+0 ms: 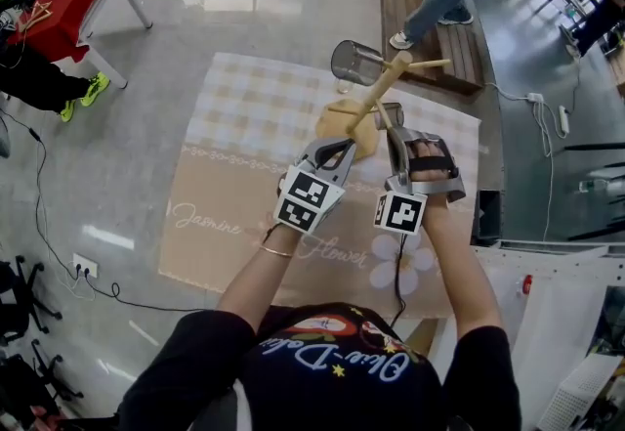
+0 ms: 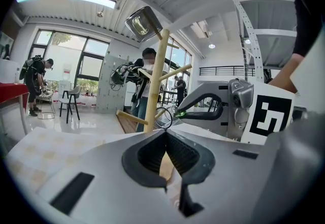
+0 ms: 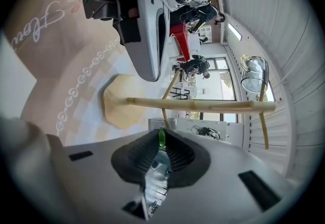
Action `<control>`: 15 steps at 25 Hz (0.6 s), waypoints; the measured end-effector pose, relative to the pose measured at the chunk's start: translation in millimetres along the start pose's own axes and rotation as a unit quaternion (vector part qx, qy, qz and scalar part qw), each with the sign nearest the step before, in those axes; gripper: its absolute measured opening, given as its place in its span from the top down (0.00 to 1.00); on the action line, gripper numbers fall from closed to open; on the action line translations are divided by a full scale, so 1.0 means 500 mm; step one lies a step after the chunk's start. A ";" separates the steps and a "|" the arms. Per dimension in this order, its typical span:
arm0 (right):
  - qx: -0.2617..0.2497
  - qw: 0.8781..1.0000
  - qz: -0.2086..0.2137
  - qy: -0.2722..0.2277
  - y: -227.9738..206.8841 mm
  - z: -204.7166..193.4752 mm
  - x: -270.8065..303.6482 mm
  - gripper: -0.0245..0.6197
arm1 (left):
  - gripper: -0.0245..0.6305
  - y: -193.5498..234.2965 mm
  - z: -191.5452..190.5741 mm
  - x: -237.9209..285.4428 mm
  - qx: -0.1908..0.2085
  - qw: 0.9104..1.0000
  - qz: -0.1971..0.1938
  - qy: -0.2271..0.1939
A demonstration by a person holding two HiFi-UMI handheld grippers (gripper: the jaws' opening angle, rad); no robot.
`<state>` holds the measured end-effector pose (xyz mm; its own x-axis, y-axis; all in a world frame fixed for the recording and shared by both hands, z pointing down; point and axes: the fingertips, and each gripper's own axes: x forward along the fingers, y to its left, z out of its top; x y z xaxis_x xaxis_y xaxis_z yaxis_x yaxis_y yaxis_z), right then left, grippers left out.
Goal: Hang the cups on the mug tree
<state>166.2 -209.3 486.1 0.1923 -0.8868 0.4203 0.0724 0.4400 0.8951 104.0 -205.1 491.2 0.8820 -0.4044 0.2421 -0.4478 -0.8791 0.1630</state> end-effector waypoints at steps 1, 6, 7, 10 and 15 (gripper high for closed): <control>-0.001 1.000 -0.003 -0.002 0.000 0.001 -0.002 0.89 | 0.95 0.000 0.001 0.000 0.000 1.000 0.000 -0.001; -0.001 1.000 -0.006 -0.001 0.007 0.003 -0.004 0.89 | 0.95 -0.003 0.000 0.000 -0.003 1.000 -0.001 -0.002; -0.001 1.000 -0.008 -0.001 0.007 0.003 -0.005 0.89 | 0.95 -0.004 -0.001 -0.001 -0.003 1.000 -0.002 -0.002; 0.002 1.000 -0.008 -0.002 0.008 0.004 -0.008 0.89 | 0.95 -0.005 -0.001 -0.004 -0.002 1.000 0.000 -0.001; 0.009 1.000 -0.004 -0.002 0.016 0.005 -0.011 0.89 | 0.95 -0.008 0.002 -0.009 0.000 1.000 0.000 -0.002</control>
<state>163.2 -201.3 491.1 0.1882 -0.8906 0.4141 0.0570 0.4308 0.9006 101.8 -200.0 488.6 0.8821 -0.4058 0.2391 -0.4486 -0.8786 0.1637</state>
